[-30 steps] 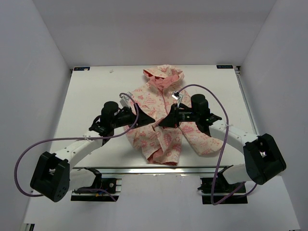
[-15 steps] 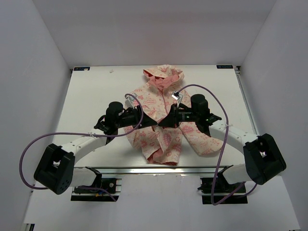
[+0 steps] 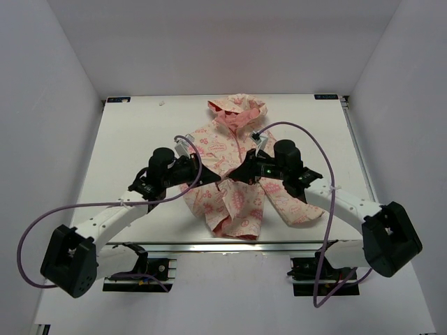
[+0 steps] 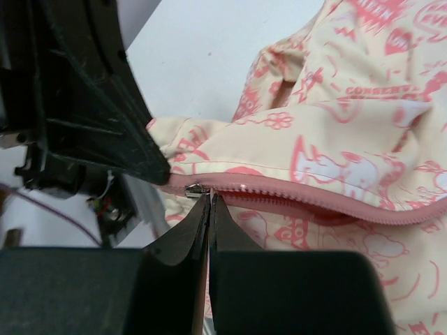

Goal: Zip up the jacket

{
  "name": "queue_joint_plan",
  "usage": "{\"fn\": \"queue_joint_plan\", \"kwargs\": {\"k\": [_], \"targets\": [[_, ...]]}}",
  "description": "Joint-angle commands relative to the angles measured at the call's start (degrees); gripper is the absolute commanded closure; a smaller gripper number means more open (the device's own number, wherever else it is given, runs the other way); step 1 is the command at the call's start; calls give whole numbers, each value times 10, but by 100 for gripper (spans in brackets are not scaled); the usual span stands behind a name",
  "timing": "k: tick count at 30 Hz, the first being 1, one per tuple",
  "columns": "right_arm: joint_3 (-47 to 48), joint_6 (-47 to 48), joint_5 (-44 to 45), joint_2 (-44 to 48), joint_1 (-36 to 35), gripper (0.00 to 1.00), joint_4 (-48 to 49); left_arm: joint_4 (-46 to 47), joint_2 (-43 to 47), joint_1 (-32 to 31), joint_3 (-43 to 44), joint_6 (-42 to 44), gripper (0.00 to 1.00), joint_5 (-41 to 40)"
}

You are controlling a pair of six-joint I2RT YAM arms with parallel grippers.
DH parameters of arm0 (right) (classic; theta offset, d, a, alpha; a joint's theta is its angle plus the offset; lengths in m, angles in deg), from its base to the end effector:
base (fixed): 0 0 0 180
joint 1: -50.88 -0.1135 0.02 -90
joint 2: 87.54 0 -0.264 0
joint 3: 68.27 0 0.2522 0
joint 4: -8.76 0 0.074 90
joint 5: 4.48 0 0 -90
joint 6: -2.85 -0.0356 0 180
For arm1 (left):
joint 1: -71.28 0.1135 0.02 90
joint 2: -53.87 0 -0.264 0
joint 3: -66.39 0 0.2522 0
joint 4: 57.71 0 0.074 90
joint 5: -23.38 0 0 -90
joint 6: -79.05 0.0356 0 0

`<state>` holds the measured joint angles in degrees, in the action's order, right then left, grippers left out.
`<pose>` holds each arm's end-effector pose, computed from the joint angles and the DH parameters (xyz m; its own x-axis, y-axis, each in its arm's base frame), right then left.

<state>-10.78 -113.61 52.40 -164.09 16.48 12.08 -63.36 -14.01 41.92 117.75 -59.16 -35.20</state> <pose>0.2340 0.1838 0.2597 -0.6046 0.0383 -0.7956 -0.7124 0.4210 0.5616 0.2167 -0.1432 0.2470 -0.8448 -0.2548 -0.4705 0.3140 0.4759 -0.8216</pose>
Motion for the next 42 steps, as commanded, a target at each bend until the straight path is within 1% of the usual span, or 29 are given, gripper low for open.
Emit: {"fn": "queue_joint_plan", "kwargs": {"k": [1,5,6,8,10,11,12,13,14,15,17,18,21,23,24,26,28,29,30,31,32,33,34,35,36,38,40,41,42], "targets": [[27,55,178,43,-28,100,-23,-118,49,-3,17,31,100,-22],[31,83,262,47,-64,100,-50,-156,77,-3,15,35,100,-33],[34,86,309,46,-67,100,-60,-169,85,-3,20,35,100,-36],[44,89,363,39,-67,100,-83,-221,95,-3,32,43,100,-35],[57,100,387,32,-67,100,-93,-294,119,-3,63,56,100,-47],[61,104,414,28,-67,100,-102,-323,128,-3,78,59,100,-62],[65,109,423,24,-67,100,-104,-356,139,-3,93,62,100,-102],[72,117,437,12,-67,100,-109,-417,160,-3,121,63,100,-122],[83,120,457,4,-66,100,-109,-444,171,-3,134,65,100,-140],[90,124,460,-4,-64,100,-115,-495,179,-3,144,65,100,-165],[109,133,462,-32,-54,100,-108,-548,198,-3,175,59,100,-188],[119,134,461,-44,-49,100,-113,-602,203,-3,184,52,100,-202],[152,142,474,-94,-18,100,-94,-673,235,-3,202,30,100,-258],[186,149,490,-148,15,100,-86,-694,263,-3,199,9,100,-287],[233,156,490,-191,27,100,-90,-707,269,-3,195,6,100,-291],[282,161,491,-234,68,100,-90,-723,281,-3,187,-14,100,-306],[363,171,491,-296,106,100,-84,-739,291,-3,180,-29,100,-306],[393,179,518,-321,117,100,-78,-743,295,-3,178,-32,100,-326],[427,188,532,-372,129,100,-76,-746,301,-3,169,-33,100,-328],[516,195,550,-402,154,100,-93,-748,303,-3,163,-46,100,-332],[569,199,553,-435,168,100,-107,-751,305,-3,157,-51,100,-334],[626,199,561,-502,179,100,-121,-754,308,-3,141,-55,100,-332],[743,208,568,-537,201,100,-138,-754,309,-2,135,-65,100,-330],[806,207,571,-572,212,100,-181,-755,309,-2,129,-69,100,-327],[862,207,569,-633,226,100,-200,-756,309,-2,115,-75,100,-326],[941,222,561,-670,235,100,-190,-748,311,-2,101,-83,100,-320],[927,223,527,-661,240,100,-179,-733,306,-2,90,-85,100,-319],[849,228,472,-642,239,100,-152,-723,303,-2,87,-83,100,-318],[796,237,435,-591,238,100,-90,-693,297,-2,85,-80,100,-315]]}}
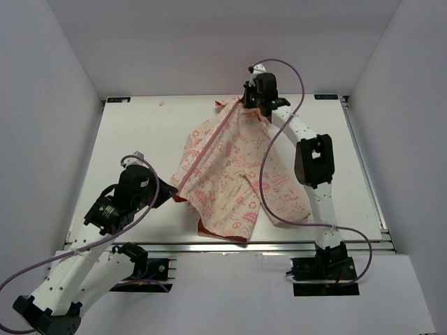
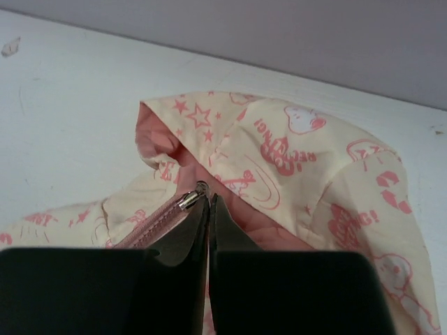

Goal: Zip up the jacket

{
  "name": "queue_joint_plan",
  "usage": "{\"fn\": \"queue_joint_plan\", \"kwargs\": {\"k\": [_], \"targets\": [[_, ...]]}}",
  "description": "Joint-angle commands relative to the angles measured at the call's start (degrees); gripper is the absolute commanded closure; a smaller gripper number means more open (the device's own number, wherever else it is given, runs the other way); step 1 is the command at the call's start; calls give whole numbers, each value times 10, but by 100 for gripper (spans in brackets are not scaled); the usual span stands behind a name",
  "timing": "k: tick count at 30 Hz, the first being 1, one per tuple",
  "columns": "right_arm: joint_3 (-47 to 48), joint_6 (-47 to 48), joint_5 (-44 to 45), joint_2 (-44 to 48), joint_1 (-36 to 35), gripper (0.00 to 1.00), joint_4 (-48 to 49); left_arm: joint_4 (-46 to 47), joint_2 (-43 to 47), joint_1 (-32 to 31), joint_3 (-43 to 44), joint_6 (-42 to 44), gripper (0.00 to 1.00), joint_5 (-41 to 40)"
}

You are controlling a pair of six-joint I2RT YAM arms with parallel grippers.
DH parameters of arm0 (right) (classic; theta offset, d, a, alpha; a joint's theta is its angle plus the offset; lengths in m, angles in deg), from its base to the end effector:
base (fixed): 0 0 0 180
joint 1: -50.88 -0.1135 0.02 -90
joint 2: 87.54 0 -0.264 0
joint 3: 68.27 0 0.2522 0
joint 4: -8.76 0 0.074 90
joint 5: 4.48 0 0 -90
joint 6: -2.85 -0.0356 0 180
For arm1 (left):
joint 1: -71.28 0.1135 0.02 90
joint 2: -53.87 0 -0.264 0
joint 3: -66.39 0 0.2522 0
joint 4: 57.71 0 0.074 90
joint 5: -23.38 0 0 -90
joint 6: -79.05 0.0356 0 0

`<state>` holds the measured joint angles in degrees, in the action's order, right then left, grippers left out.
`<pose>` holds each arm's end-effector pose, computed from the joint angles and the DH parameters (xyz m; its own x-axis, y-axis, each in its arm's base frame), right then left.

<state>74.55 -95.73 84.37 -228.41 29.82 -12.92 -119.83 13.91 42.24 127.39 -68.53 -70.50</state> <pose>0.5410 0.2091 0.2517 -0.3677 0.0182 -0.9297 -0.3257 0.9340 0.1471 0.1197 -0.0637 0.3016 -0.6792 -0.5862 -0.4417 -0.2492 0.7502 -0.6125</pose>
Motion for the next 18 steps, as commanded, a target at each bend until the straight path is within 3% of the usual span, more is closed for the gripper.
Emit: {"fn": "queue_joint_plan", "kwargs": {"k": [1,2,3,4,7,10,15,17,18], "targets": [[-108,57,56,77,103,100,184,-117,1,-5,-10,21,89,38],[-176,57,19,101,103,99,193,-109,-11,-5,-6,26,35,37],[-204,52,-21,144,102,22,194,-98,-22,-5,1,31,2,33],[-228,44,-65,165,102,11,187,-95,-34,-5,21,41,2,24],[-268,21,-110,240,102,11,106,-86,-75,-5,62,58,2,-1],[-317,-13,-82,320,102,11,5,-93,-113,-4,114,73,2,-40],[-482,-63,-7,495,106,11,-26,-1,-200,13,164,136,2,-119],[-563,-70,7,544,106,11,-28,41,-227,61,181,180,2,-111],[-587,-74,11,587,105,11,-36,113,-237,87,180,206,2,-72]]}}
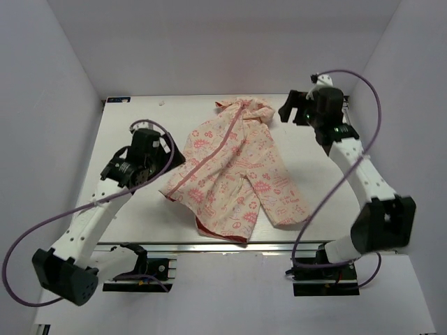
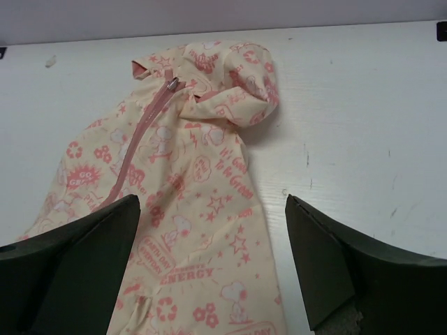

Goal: Zip up the jacket

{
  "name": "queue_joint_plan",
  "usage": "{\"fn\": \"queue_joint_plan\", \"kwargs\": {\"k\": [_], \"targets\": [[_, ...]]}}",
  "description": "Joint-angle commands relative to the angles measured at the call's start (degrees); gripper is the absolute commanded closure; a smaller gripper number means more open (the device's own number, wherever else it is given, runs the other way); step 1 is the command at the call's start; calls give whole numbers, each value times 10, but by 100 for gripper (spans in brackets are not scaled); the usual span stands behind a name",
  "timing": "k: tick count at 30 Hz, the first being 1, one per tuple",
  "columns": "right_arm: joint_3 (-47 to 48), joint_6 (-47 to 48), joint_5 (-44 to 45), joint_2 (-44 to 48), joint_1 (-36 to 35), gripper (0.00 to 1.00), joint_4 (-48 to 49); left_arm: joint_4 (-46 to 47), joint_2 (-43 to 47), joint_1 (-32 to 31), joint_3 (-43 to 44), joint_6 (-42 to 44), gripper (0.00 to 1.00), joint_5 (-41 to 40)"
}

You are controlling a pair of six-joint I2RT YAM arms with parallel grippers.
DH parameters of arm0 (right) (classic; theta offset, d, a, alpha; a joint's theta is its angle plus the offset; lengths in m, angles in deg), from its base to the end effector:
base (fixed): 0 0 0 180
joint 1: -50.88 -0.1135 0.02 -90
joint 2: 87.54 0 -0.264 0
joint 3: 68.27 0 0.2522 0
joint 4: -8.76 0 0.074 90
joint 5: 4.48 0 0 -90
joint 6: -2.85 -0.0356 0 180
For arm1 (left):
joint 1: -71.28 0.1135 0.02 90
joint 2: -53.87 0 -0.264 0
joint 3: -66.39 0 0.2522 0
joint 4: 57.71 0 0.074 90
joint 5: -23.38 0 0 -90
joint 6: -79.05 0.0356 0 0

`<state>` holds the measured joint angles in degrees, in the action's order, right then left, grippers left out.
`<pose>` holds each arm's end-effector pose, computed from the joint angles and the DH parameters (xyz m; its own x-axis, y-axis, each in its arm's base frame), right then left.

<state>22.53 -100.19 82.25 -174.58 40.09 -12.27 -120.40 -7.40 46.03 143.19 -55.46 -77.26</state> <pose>0.3558 0.0699 0.3612 -0.3384 0.1648 -0.9265 -0.1684 0.9580 0.2320 0.1929 -0.0837 0.3326 -0.6872 -0.4376 -0.5798 -0.2469 0.8914 -0.3801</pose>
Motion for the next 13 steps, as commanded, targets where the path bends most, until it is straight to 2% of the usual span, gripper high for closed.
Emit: {"fn": "queue_joint_plan", "kwargs": {"k": [1,2,3,4,5,7,9,13], "targets": [[-113,-34,56,69,3,11,-47,149,-42,126,21,99,2,36],[-136,-50,63,89,3,11,-52,210,-49,165,16,105,2,77],[-156,-63,62,124,3,11,-70,245,-54,199,5,117,2,154],[-176,-66,50,140,2,11,-74,277,-60,244,-22,132,2,156],[-221,-73,50,170,3,11,-69,310,-62,261,-29,133,2,149],[-260,-83,65,195,3,11,-49,343,-67,306,-49,170,2,184],[-298,-83,65,226,2,11,-34,335,-73,314,-43,205,2,198],[-333,-80,44,260,3,10,6,365,-39,315,-89,217,2,128]]}}
